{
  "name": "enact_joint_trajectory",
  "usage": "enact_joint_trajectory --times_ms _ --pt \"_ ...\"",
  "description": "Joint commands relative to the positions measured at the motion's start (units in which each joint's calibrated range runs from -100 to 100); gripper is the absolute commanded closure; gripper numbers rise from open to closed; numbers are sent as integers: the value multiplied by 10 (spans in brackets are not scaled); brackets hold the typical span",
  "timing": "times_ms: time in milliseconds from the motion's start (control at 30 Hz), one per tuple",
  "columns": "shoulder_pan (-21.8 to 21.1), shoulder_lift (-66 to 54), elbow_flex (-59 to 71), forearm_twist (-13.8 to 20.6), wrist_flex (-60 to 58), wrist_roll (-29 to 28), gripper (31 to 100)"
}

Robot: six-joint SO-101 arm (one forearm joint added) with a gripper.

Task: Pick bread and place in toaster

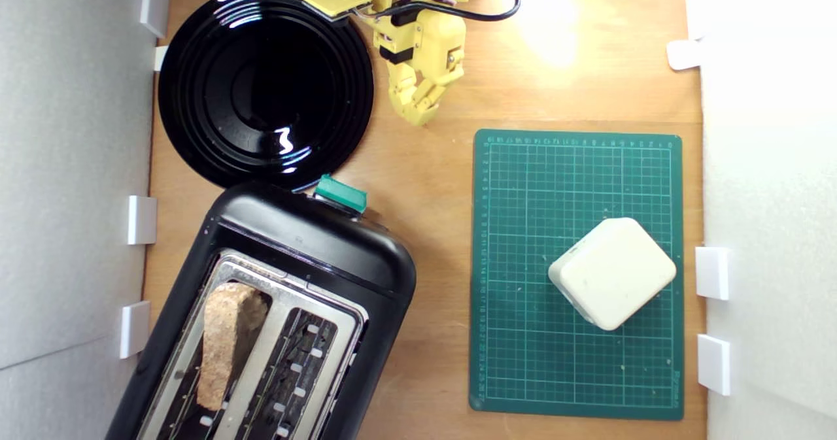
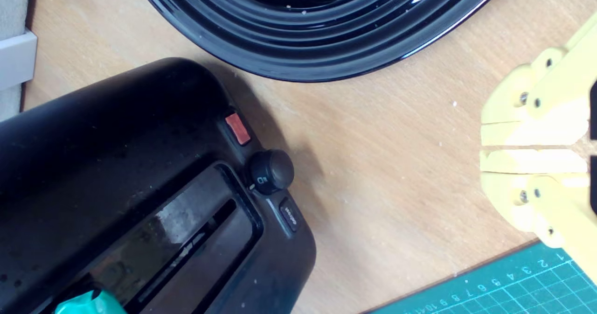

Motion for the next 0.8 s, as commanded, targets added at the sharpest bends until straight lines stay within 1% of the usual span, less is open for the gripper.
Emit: enact_joint_trajectory --times_ms 0,233,367,767 --pt "6 -5 2 -2 2 -2 978" --pt "6 -4 2 4 2 1 980" --pt "0 -4 2 -3 2 -1 982" --pt "1 -4 2 -3 2 -1 982"
